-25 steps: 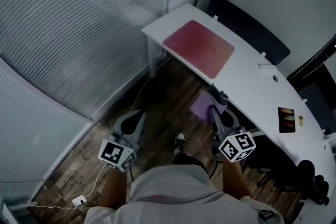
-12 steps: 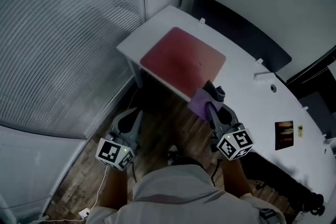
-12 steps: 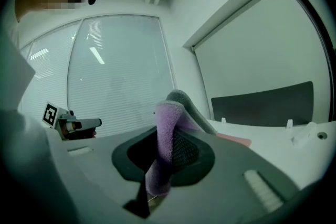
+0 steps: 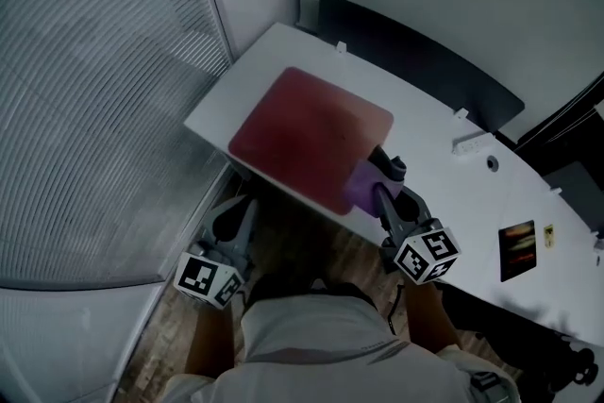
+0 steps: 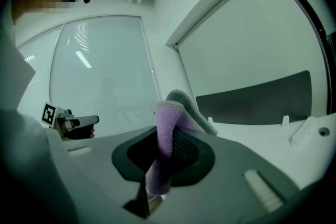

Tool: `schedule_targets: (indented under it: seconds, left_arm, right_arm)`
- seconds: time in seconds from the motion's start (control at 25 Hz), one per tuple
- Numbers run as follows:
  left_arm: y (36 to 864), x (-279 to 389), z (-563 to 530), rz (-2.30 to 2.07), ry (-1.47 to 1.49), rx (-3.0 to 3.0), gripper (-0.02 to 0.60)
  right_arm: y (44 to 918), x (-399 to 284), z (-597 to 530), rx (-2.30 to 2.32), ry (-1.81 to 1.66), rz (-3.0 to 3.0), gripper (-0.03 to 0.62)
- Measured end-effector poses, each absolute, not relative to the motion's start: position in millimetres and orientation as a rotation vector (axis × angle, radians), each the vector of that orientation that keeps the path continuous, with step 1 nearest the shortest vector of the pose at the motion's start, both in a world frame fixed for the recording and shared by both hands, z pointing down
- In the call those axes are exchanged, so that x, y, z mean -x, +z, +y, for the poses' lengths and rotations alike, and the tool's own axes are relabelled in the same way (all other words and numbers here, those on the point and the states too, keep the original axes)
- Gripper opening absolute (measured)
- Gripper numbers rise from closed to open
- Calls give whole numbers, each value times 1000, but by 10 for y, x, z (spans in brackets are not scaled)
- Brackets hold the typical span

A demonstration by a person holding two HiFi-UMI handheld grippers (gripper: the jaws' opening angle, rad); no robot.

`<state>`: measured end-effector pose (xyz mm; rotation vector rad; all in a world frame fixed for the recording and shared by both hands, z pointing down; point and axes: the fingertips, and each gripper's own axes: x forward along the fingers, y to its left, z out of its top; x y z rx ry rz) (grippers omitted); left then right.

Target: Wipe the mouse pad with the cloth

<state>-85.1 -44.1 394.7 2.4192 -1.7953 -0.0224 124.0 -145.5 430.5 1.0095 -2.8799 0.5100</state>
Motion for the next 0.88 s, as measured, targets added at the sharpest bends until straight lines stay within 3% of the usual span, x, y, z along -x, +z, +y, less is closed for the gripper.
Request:
schedule_targets:
  seconds: [0.4,0.88]
  left_arm:
    - [4129,1388,-1516,-1632,-62,-2527,0]
    - [4188,2933,-2896,-1492,-5,-2610,0]
  right_arm:
    - [4459,-825,-2160,-1183,509,-2791,46]
    - [4504,947,-3451,-1243,564,-2734,46]
